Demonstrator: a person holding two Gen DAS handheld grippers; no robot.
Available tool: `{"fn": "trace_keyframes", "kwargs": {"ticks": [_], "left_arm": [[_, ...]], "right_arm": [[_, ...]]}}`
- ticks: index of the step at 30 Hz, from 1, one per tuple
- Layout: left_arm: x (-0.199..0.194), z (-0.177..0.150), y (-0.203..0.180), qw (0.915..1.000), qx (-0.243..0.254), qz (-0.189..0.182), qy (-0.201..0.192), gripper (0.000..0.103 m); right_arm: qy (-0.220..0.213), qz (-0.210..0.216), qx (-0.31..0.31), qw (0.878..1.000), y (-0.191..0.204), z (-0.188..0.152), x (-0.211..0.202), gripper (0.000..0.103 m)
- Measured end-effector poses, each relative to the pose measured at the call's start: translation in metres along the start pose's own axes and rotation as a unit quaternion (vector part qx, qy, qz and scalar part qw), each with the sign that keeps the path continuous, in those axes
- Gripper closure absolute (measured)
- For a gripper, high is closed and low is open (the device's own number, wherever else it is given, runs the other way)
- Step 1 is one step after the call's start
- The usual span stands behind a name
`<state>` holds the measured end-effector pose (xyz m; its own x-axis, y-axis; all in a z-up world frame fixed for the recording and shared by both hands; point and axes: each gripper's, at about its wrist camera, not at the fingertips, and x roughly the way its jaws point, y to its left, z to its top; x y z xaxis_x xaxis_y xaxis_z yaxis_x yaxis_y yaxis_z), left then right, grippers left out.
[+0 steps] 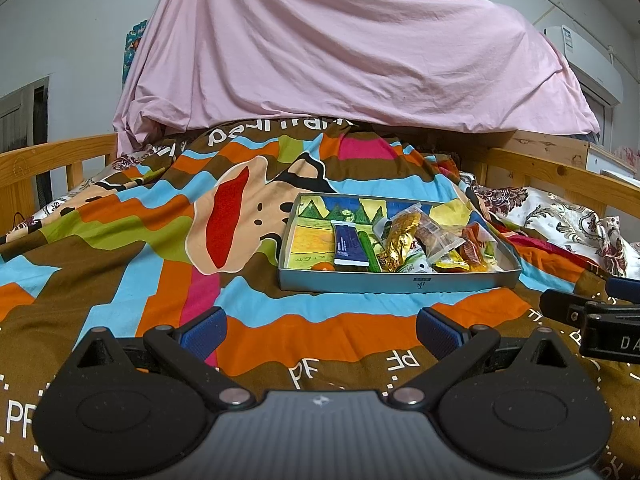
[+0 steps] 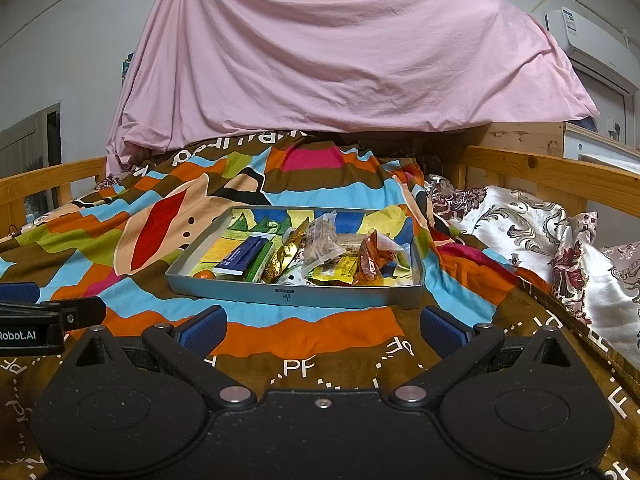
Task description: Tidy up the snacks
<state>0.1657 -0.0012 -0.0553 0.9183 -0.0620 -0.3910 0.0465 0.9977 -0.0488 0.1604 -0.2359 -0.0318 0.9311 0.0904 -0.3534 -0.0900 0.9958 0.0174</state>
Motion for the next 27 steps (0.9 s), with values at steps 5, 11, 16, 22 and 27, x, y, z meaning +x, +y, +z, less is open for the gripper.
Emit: {"fn": "trace_keyframes", "kwargs": {"ticks": [5, 11, 16, 22, 27], "left_arm": [[0.0007, -0.003, 0.0004, 1.0, 0.0, -0.001, 0.001, 0.0], [0.0006, -0.0032, 0.0004, 1.0, 0.0, -0.001, 0.001, 0.0], [0.0007, -0.0041, 0.0008, 1.0, 0.0, -0.001, 0.002, 0.0], [0.0005, -0.0037, 0.0005, 1.0, 0.0, -0.001, 0.002, 0.0], [0.0006, -0.0047, 0.0007, 1.0, 0.001, 0.001, 0.005, 0.0]], "right_arm": [[-0.001, -0.002, 0.001, 1.0, 0.0006, -0.0052, 0.0003, 0.001], [-0.001, -0.002, 0.001, 1.0, 0.0005, -0.0058, -0.0001, 0.001], [-0.001, -0.002, 0.001, 1.0, 0.0003, -0.0054, -0.0006, 0.001], [-0.001, -0.002, 0.001, 1.0, 0.0004, -0.0054, -0.0005, 0.001], [-0.001, -0.003, 0.001, 1.0, 0.0004, -0.0051, -0.0003, 0.001]]}}
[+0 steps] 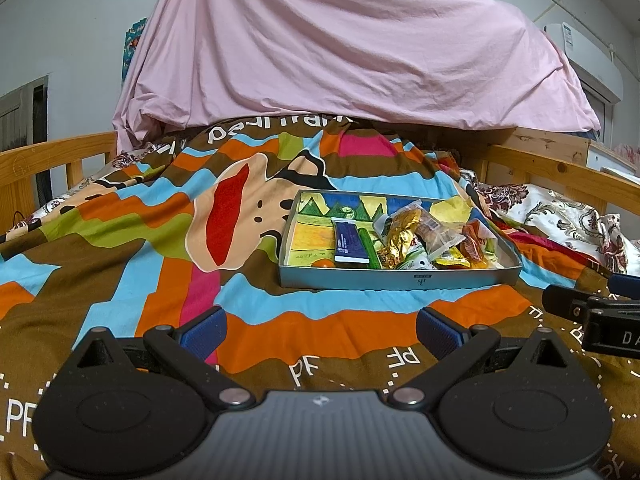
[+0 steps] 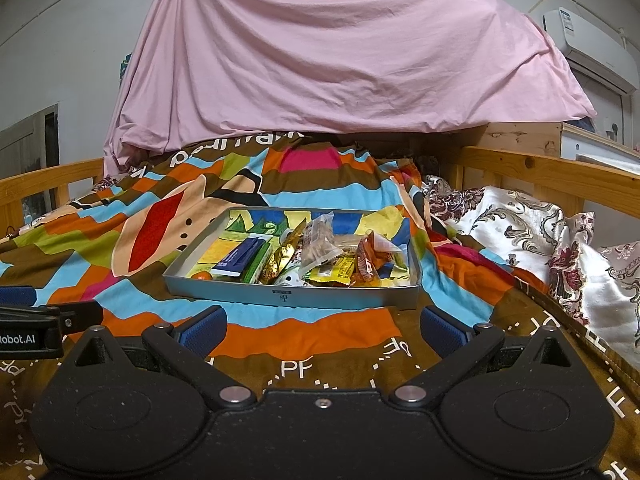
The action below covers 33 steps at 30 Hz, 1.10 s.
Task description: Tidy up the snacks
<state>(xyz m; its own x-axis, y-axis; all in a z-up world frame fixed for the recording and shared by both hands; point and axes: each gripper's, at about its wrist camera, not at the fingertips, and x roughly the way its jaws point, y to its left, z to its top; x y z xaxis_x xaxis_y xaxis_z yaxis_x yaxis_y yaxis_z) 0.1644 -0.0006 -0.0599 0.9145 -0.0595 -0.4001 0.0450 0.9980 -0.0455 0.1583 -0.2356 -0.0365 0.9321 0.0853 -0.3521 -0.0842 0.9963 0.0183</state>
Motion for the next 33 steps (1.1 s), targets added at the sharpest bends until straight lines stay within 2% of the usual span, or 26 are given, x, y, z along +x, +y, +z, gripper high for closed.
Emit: {"fn": "trace_keyframes", "kwargs": {"ticks": [5, 11, 20, 33], "left_arm": [[-0.0015, -0.0002, -0.002, 0.9999, 0.011, 0.004, 0.007, 0.0], [-0.0002, -0.0012, -0.0063, 0.9988, 0.028, 0.037, 0.013, 0.0], [0.0006, 0.0014, 0.0004, 0.9989, 0.016, 0.041, 0.016, 0.0], [0.0016, 0.0022, 0.0009, 0.9985, 0.023, 0.047, 0.016, 0.0]], "right_arm": [[0.0, 0.0, -0.001, 1.0, 0.0, 0.0005, 0.0002, 0.001], [0.001, 0.0, 0.0, 1.0, 0.0002, 0.0007, 0.0002, 0.001], [0.001, 0.0, 0.0, 1.0, 0.0006, 0.0013, 0.0004, 0.001], [0.002, 0.0, 0.0, 1.0, 0.0011, 0.0018, -0.0004, 0.001]]}}
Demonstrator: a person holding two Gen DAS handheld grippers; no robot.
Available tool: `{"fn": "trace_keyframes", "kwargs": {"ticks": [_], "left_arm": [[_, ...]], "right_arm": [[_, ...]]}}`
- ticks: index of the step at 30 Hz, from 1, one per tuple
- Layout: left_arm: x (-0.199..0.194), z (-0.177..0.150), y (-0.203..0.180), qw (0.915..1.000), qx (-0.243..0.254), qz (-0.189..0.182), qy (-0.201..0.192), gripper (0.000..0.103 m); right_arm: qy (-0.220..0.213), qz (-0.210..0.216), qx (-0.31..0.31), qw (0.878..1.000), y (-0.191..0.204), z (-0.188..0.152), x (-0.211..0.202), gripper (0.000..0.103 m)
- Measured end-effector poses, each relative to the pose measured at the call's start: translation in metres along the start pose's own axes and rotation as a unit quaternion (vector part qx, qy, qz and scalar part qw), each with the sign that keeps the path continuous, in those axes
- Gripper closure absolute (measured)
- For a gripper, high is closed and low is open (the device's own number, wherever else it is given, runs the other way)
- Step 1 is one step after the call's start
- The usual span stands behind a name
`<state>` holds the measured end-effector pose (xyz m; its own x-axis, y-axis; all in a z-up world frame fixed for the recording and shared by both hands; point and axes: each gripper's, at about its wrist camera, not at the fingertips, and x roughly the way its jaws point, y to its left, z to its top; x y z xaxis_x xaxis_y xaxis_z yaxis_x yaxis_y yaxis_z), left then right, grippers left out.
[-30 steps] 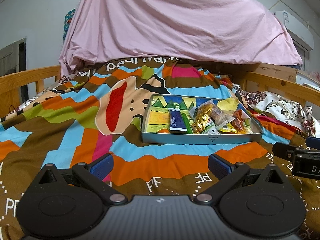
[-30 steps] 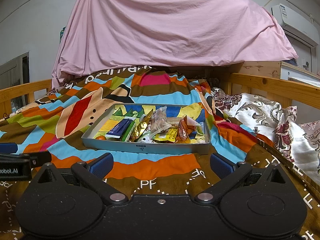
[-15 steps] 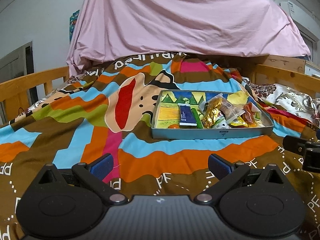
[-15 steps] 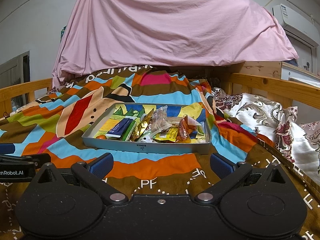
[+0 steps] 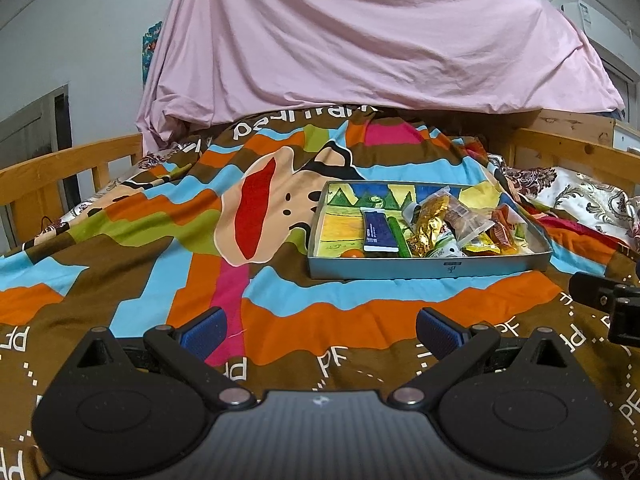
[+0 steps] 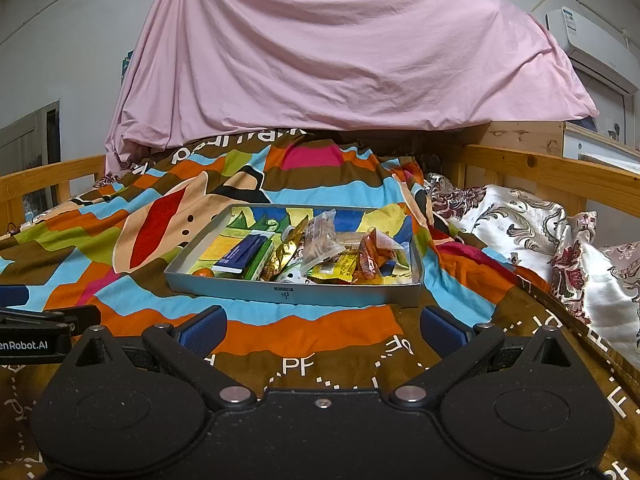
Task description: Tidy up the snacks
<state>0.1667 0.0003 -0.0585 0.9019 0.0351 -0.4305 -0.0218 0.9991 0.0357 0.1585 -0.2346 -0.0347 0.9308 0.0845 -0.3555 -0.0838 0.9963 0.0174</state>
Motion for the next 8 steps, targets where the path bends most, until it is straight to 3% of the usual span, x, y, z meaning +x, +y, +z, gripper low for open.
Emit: {"fn": "trace_keyframes", "kwargs": {"ticks": [8], "left_arm": [[0.0003, 0.0, 0.0004, 1.0, 0.001, 0.001, -0.001, 0.0]], "right_arm": [[0.001, 0.0, 0.0, 1.0, 0.0003, 0.0003, -0.0001, 0.001]]}}
